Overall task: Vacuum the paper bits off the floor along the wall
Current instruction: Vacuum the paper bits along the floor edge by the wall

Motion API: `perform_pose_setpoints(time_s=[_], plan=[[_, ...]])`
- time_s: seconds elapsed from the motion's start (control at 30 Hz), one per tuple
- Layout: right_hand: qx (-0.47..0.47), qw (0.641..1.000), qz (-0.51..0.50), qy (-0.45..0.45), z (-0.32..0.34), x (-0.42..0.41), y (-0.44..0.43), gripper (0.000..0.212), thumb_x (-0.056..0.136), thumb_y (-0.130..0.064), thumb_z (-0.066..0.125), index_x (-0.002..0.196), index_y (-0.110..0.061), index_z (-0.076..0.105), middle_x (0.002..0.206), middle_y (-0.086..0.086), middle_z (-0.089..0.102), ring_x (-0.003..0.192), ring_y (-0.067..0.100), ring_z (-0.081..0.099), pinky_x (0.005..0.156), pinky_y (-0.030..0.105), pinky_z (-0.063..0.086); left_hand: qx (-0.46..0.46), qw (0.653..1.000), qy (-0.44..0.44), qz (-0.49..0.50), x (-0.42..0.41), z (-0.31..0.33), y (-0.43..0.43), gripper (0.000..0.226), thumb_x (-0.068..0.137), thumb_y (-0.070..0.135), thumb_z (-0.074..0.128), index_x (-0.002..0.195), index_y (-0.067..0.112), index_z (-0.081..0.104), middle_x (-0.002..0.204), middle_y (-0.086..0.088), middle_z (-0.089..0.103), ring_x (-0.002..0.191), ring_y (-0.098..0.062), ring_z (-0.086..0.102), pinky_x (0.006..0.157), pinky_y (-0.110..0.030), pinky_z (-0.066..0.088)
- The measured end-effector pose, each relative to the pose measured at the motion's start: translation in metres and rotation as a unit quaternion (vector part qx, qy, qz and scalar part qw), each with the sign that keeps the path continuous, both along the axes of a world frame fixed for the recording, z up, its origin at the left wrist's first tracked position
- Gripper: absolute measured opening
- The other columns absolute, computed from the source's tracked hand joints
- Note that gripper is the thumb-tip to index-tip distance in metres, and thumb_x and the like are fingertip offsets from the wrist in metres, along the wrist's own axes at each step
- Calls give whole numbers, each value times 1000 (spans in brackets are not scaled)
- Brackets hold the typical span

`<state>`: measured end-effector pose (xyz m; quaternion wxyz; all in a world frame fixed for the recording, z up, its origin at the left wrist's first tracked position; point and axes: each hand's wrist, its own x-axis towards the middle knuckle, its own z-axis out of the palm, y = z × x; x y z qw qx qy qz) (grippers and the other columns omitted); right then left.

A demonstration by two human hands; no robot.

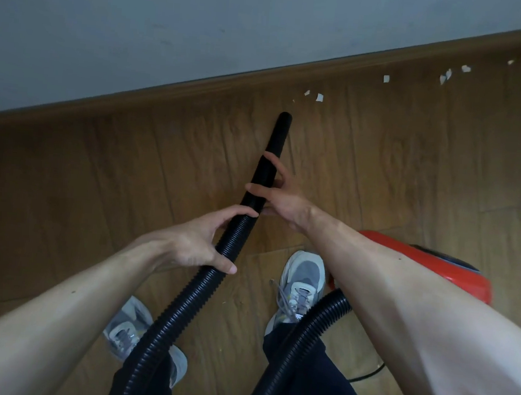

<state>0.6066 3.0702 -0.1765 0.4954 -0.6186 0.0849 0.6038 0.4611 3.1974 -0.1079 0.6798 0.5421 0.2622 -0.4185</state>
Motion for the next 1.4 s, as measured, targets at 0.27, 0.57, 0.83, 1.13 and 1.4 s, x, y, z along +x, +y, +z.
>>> perform_pose_setpoints(time_s=[0.27, 0.57, 0.83, 1.13, 1.4], plan=[[1, 1000, -14, 1, -1, 29, -14, 81, 84, -6, 75, 147, -39, 36, 138, 13, 49, 116, 30, 59, 75, 39, 62, 30, 998, -32, -45, 33, -2, -9, 91, 74, -1, 82, 136, 50, 39, 131, 12, 45, 117, -8, 50, 90, -24, 54], [9, 1000, -19, 4, -5, 55, -10, 82, 82, -7, 78, 145, -41, 38, 137, 12, 50, 117, 31, 59, 81, 47, 60, 51, 997, -38, -53, 57, -4, -8, 91, 73, 4, 84, 134, 54, 39, 131, 10, 46, 118, -8, 48, 97, -32, 51], [25, 999, -19, 11, -6, 65, 2, 83, 83, -6, 76, 147, -39, 36, 137, 10, 47, 121, 29, 55, 84, 48, 59, 66, 996, -28, -58, 67, 0, -1, 90, 76, 5, 82, 136, 53, 36, 127, 15, 44, 108, -7, 54, 80, -18, 52], [11, 999, -35, -1, -4, 70, -16, 83, 84, -5, 74, 147, -41, 35, 137, 8, 47, 121, 26, 54, 86, 49, 58, 57, 995, -22, -77, 80, -2, -16, 91, 75, 4, 82, 134, 56, 37, 127, 12, 46, 110, -11, 55, 93, -33, 55], [-2, 999, -36, -9, -2, 78, -39, 81, 85, -7, 74, 146, -43, 35, 140, 10, 45, 123, 29, 53, 86, 48, 58, 48, 994, -30, -96, 89, -8, -30, 93, 74, 3, 82, 137, 53, 35, 128, 17, 47, 119, -2, 47, 90, -19, 49]])
